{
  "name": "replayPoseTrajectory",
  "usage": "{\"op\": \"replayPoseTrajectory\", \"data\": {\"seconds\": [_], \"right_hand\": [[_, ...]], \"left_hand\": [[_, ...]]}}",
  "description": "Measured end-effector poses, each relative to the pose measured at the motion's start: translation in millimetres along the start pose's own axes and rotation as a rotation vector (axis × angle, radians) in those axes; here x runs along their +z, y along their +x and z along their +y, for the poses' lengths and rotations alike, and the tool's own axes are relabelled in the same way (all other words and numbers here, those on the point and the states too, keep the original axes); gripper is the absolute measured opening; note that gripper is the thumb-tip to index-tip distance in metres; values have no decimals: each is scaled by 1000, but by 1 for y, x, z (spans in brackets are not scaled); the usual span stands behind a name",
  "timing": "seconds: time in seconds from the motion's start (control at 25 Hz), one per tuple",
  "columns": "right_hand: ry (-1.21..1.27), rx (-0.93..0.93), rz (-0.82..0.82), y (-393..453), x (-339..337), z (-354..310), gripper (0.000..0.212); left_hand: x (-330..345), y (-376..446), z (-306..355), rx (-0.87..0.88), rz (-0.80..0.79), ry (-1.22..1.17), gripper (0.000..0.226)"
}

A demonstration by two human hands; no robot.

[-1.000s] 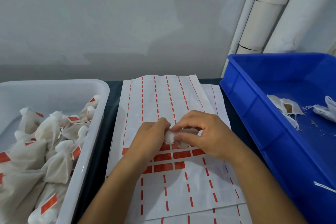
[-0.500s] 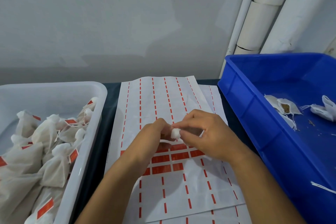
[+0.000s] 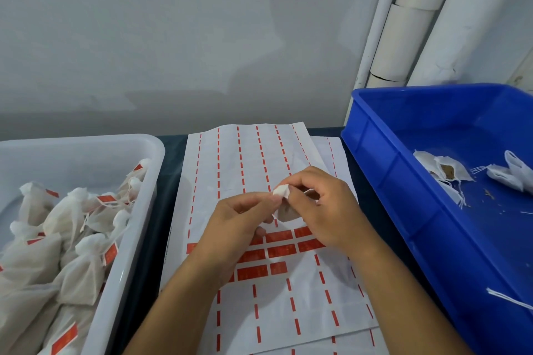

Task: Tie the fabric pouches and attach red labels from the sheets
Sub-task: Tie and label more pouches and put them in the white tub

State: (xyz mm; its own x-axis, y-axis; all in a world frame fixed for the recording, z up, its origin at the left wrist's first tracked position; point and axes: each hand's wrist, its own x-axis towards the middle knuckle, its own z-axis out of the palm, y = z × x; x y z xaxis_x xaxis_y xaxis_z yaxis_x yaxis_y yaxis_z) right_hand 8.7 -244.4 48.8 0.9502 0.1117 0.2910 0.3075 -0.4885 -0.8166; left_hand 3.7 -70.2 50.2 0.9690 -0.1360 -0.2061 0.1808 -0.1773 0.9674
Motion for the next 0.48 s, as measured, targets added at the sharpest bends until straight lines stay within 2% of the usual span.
{"op": "replayPoseTrajectory", "data": {"seconds": [0.12, 0.24, 0.48], "right_hand": [[44, 63, -1, 0, 3, -3, 15], [60, 119, 4, 2, 5, -5, 13], [135, 240, -34, 3, 8, -3, 15]], "left_hand": [[0, 0, -2, 88, 77, 38, 30], [-1, 0, -2, 143, 39, 41, 25], [6, 6, -6, 90, 152, 24, 19]]}}
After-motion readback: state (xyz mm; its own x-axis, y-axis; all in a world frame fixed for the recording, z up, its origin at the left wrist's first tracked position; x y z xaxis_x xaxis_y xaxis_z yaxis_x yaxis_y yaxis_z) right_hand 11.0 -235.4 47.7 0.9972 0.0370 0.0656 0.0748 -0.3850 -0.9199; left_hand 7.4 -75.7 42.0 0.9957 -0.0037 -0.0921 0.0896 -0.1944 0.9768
